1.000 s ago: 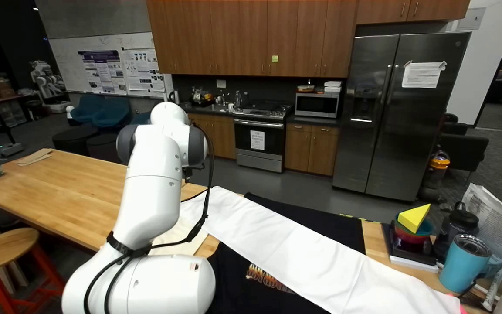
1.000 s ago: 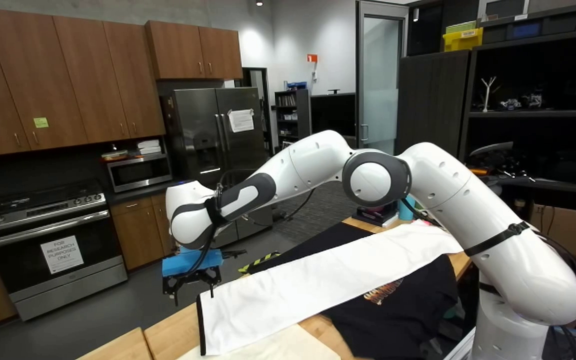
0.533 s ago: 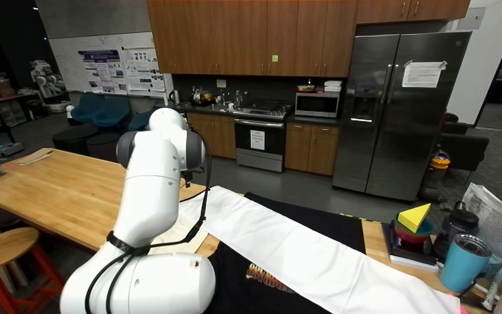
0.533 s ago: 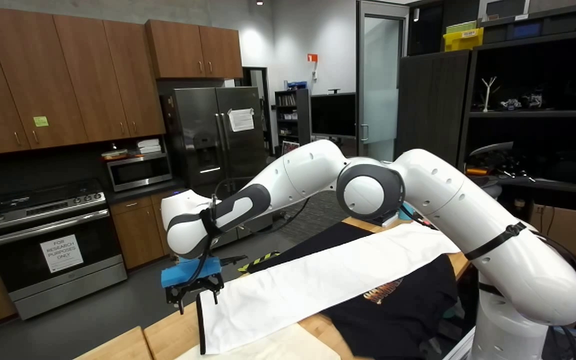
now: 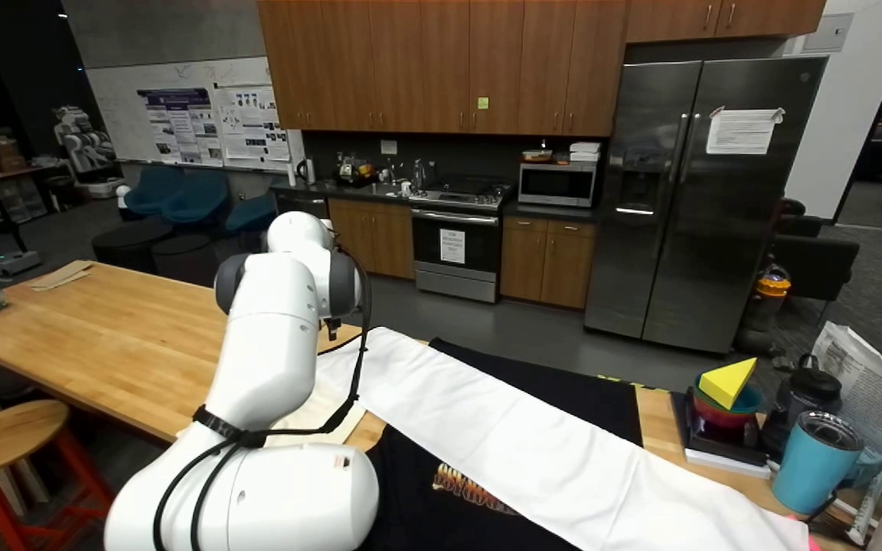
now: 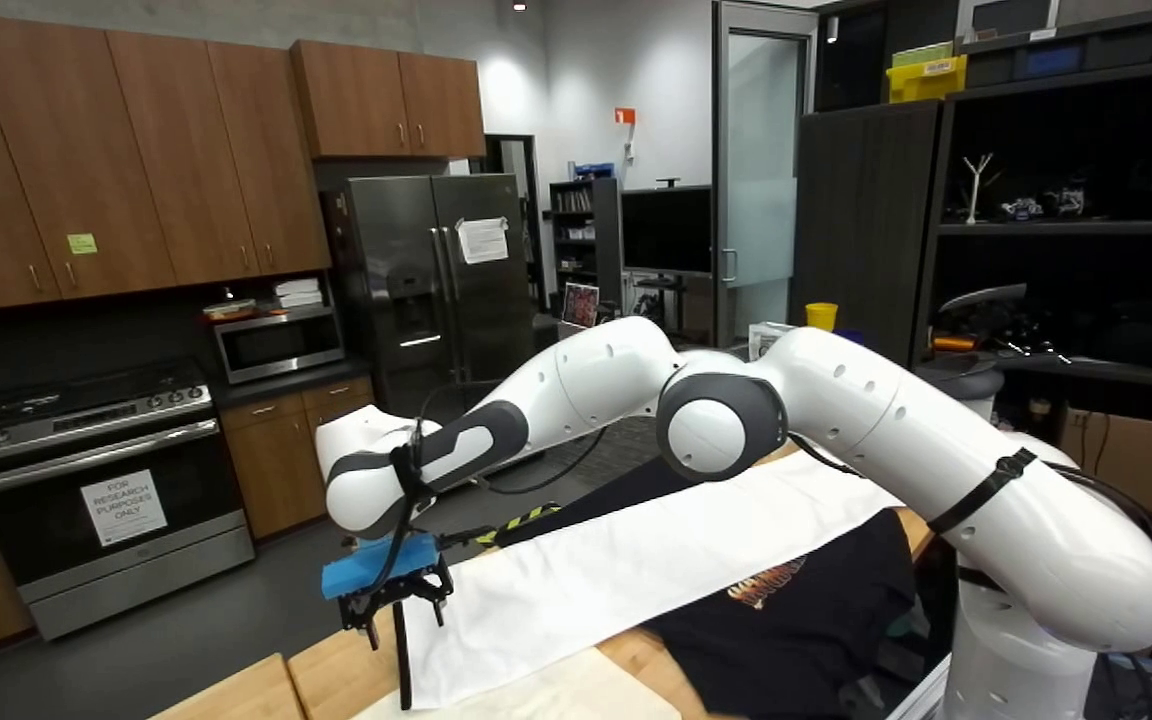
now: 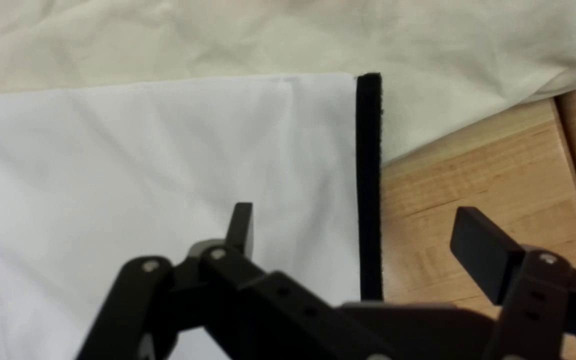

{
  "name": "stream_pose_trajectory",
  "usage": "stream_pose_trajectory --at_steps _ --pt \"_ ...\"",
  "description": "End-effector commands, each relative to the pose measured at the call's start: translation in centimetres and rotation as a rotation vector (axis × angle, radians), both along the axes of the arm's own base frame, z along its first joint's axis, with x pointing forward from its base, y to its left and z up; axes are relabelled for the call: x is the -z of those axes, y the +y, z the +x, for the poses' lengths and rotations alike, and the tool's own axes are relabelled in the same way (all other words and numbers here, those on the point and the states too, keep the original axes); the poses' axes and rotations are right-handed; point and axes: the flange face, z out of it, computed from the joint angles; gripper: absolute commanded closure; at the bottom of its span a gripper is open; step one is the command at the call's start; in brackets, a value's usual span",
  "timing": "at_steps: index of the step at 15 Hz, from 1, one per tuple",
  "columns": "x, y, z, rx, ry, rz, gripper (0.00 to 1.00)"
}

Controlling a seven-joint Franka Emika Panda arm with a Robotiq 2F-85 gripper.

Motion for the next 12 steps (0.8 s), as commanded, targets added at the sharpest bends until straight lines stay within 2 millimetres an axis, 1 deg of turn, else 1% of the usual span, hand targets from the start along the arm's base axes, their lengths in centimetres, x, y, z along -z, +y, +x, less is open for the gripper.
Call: stream_pose_trajectory --at_steps 1,6,12 --pt "1.5 0.2 0.5 0.023 0.05 -0.015 0.0" --pt "3.7 0.5 0.5 0.034 0.101 -0.013 0.0" --pt "4.2 0.9 -0.1 0.025 0.14 -0.06 0.0"
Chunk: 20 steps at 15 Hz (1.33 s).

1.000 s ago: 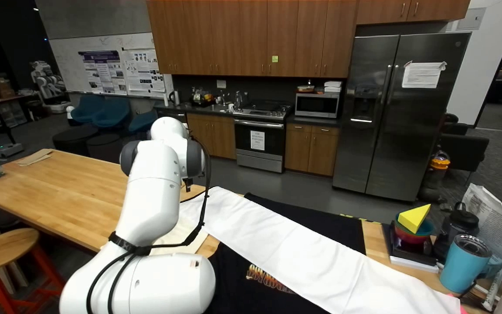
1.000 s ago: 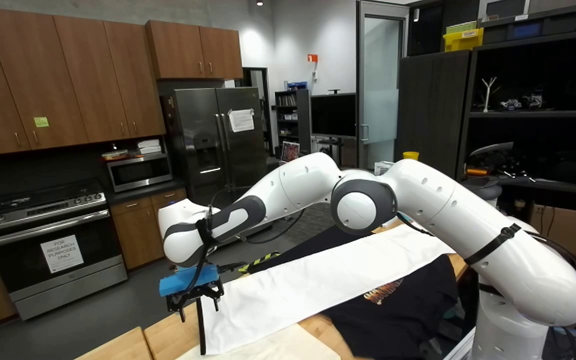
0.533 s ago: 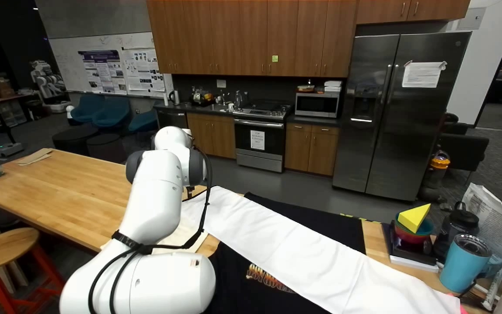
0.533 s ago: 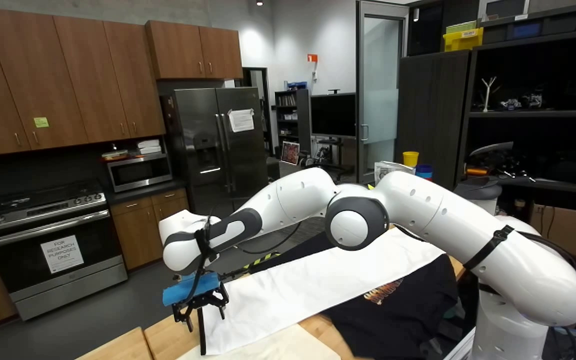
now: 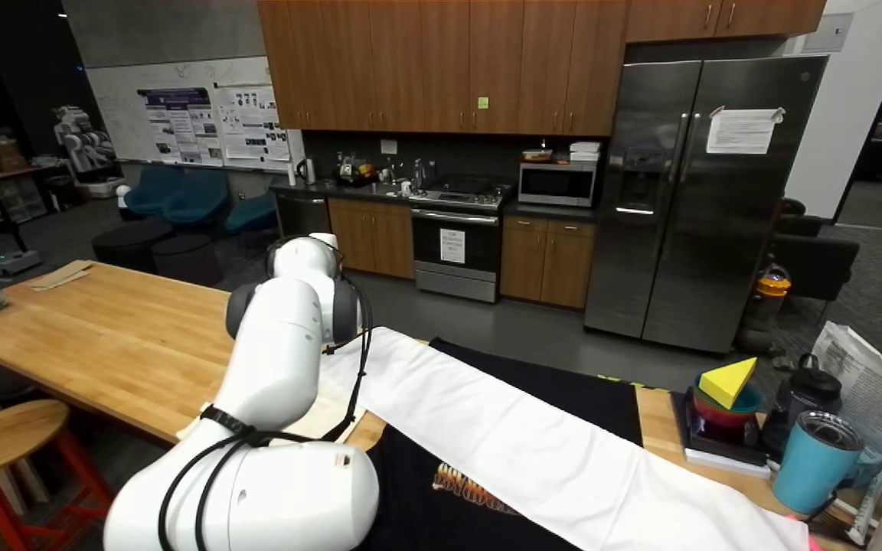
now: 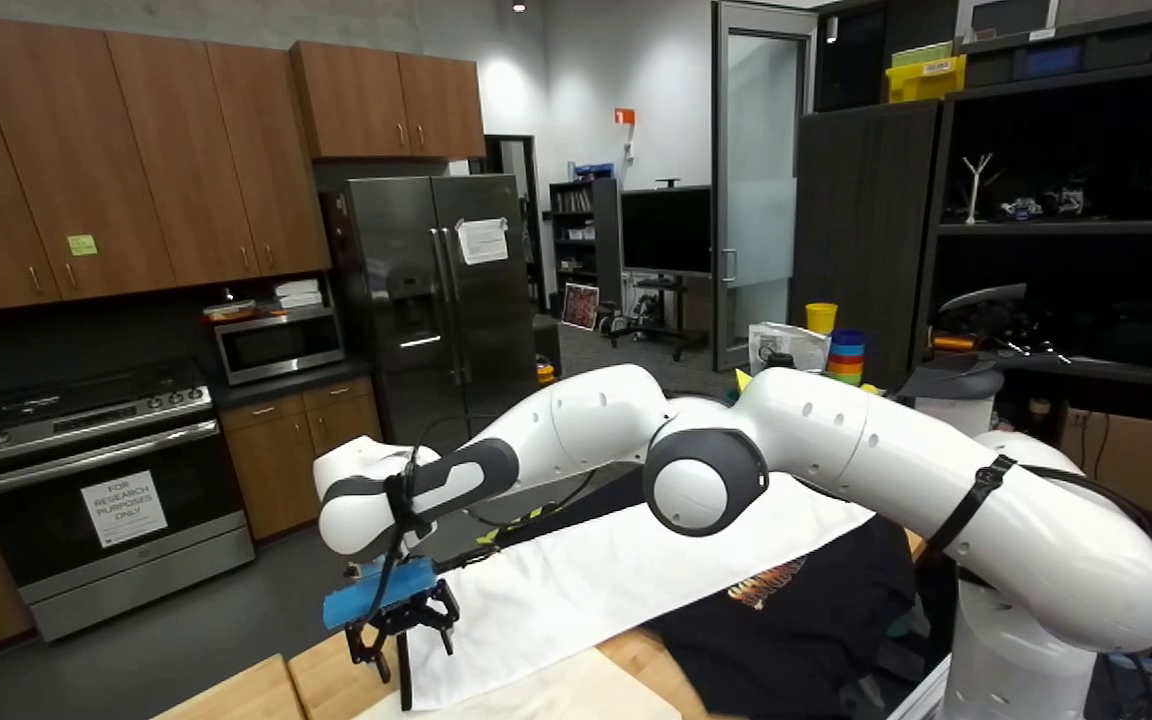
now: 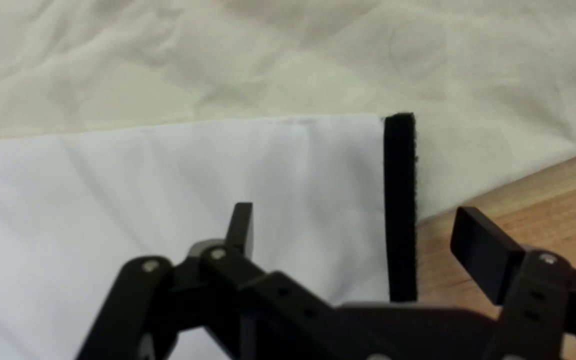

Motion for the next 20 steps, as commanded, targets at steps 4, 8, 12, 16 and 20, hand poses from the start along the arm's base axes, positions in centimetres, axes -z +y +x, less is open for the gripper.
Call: stream_pose_trajectory --at_steps 4,8,12,16,20 --pt "-0.2 0.4 -0.5 -0.001 0.047 -0.044 0.0" --pt "0.3 0.5 -1.1 -0.012 0.074 -0.067 0.0" --pt "0.8 0.9 -1.4 -0.011 0.077 -0.057 0.0" --pt "1.1 1.2 -1.3 0.004 0.058 -0.042 0.0" --pt "1.7 1.3 -1.6 0.003 0.062 -0.044 0.0"
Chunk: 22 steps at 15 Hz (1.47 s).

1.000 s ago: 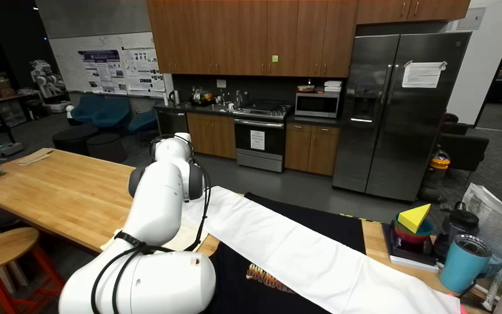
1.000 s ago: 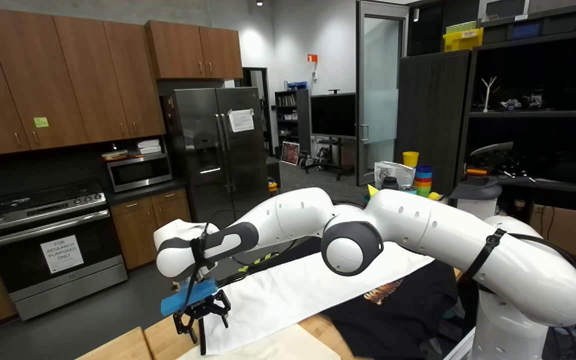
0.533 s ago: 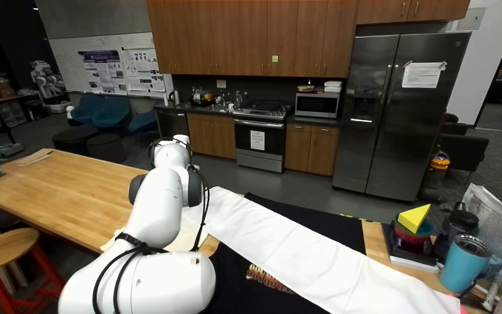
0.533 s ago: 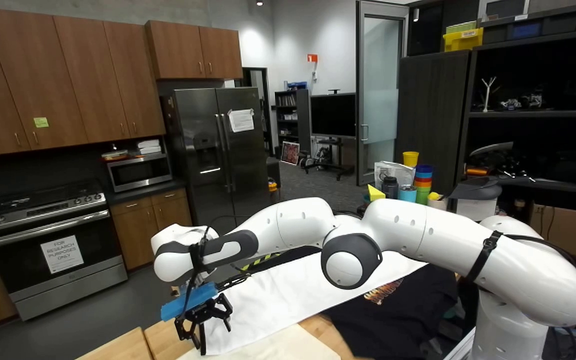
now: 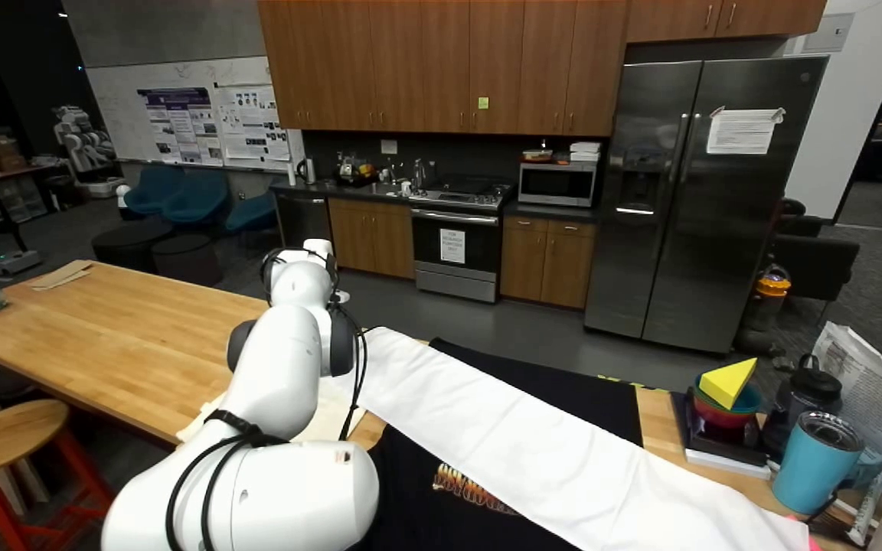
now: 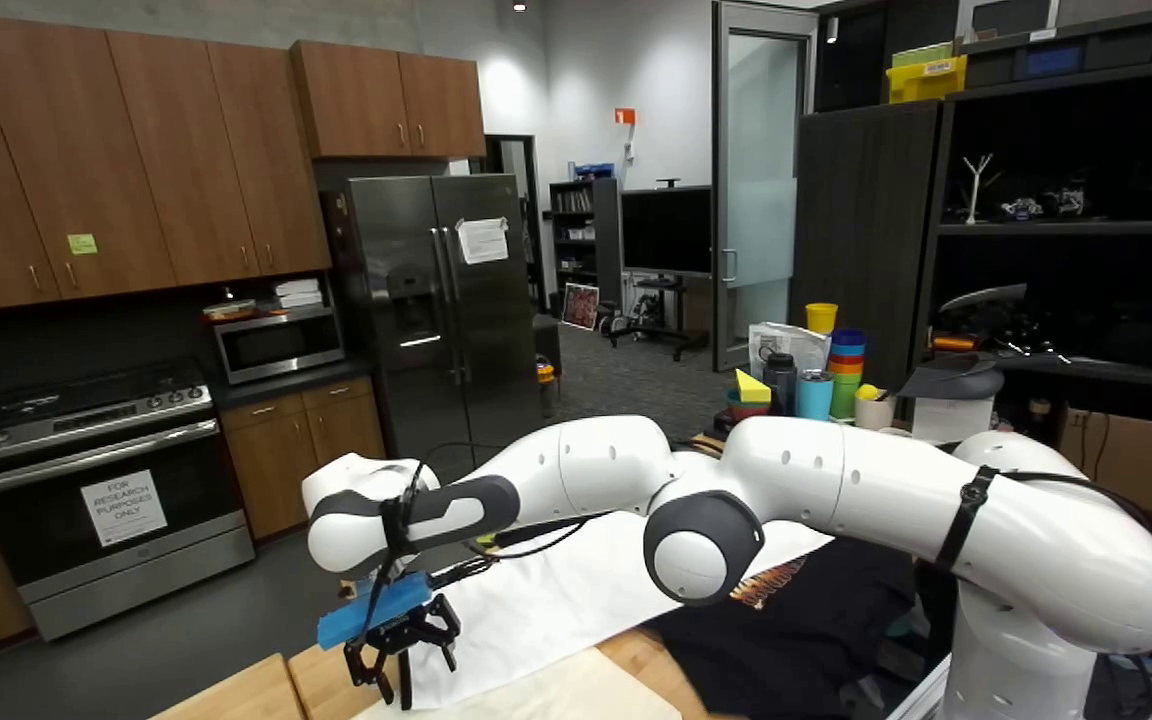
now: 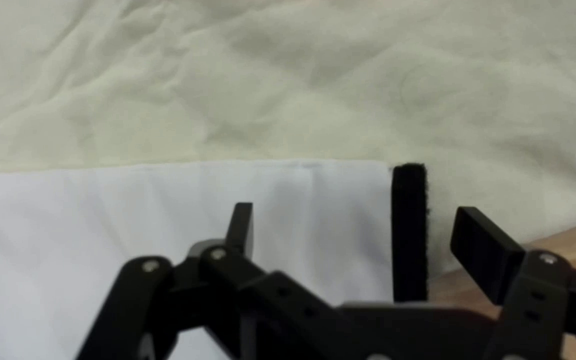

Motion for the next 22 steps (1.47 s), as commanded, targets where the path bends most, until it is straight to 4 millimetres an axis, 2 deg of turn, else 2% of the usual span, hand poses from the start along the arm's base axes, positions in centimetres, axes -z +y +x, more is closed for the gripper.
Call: stream_pose_trajectory --at_steps 1,2,3,8,9,10,11,14,16,17,22 --pt "0.0 0.0 -0.3 0.014 0.007 0.0 0.08" --pt "0.2 0.1 -0.2 0.017 0.009 -0.001 0.27" --pt "0.2 0.1 -0.2 0.019 0.009 -0.001 0.32" --pt "0.0 -0.2 0.0 0.027 0.007 -0.012 0.74" --pt "-0.2 -0.2 0.2 0.033 -0.003 -0.006 0.31" --pt "-0.4 -0.2 0.5 0.04 -0.013 0.0 0.35" --pt "-0.8 -0.3 0.9 0.05 -0.029 0.011 0.34" --pt "-2.2 -0.7 1.9 0.093 -0.082 0.034 0.19" --pt "-3.2 -1.1 2.9 0.113 -0.109 0.036 0.04" --pt "-3.4 -1.3 3.1 0.121 -0.118 0.039 0.01" --pt "-4.0 -2.2 4.0 0.132 -0.143 0.015 0.0"
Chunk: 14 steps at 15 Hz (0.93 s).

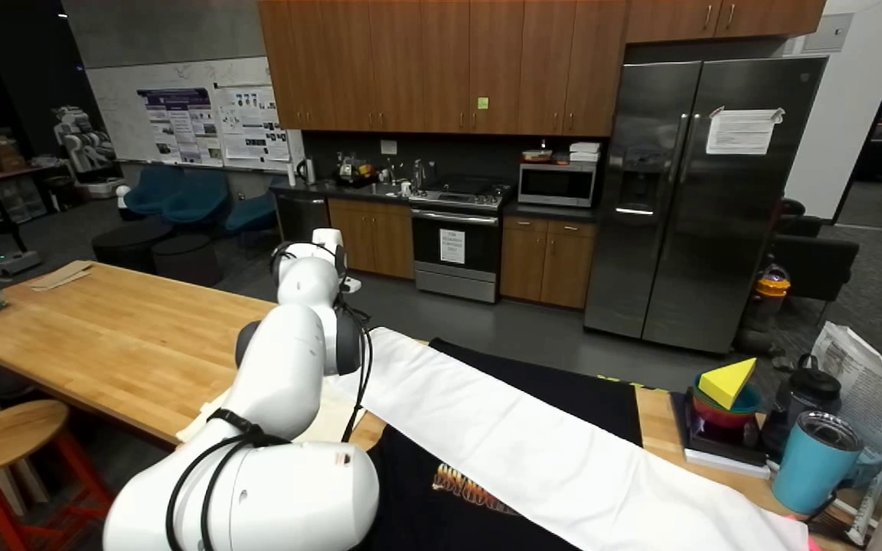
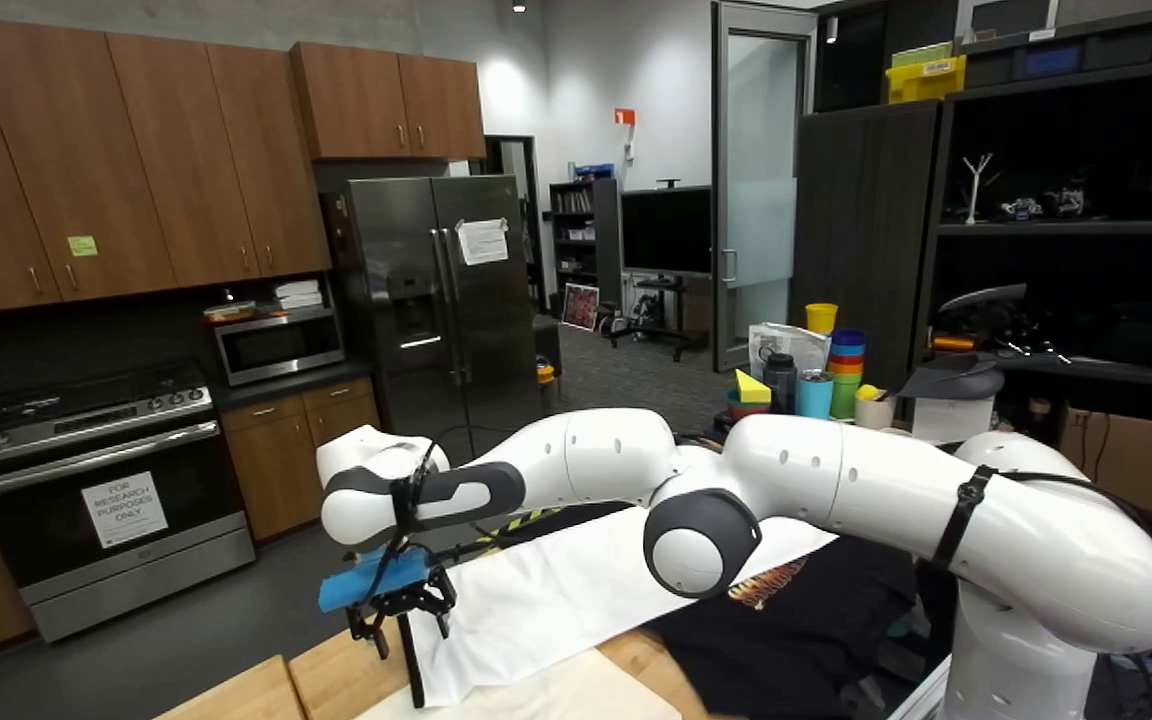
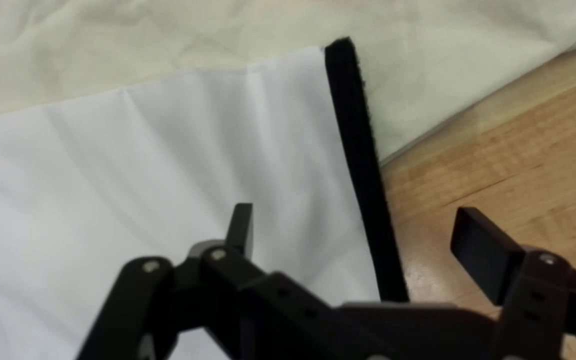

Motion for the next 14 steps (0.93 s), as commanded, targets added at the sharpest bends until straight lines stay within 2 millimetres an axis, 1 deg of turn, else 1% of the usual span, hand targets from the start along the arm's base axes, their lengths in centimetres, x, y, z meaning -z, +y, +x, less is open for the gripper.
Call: stream_pose_trajectory --at_steps 1,5,7,10,14 --pt "-1.4 -0.5 0.5 0.017 -0.019 -0.016 0.0" --pt "-1.9 -0.4 0.2 0.007 -0.028 -0.049 0.0" --pt "-0.9 -0.7 0.4 -0.001 -0.028 -0.058 0.0" --pt "-0.3 -0.2 -0.2 -0.012 -0.001 -0.046 0.0" --pt "0.0 0.9 -0.2 -0.02 0.004 0.049 0.0"
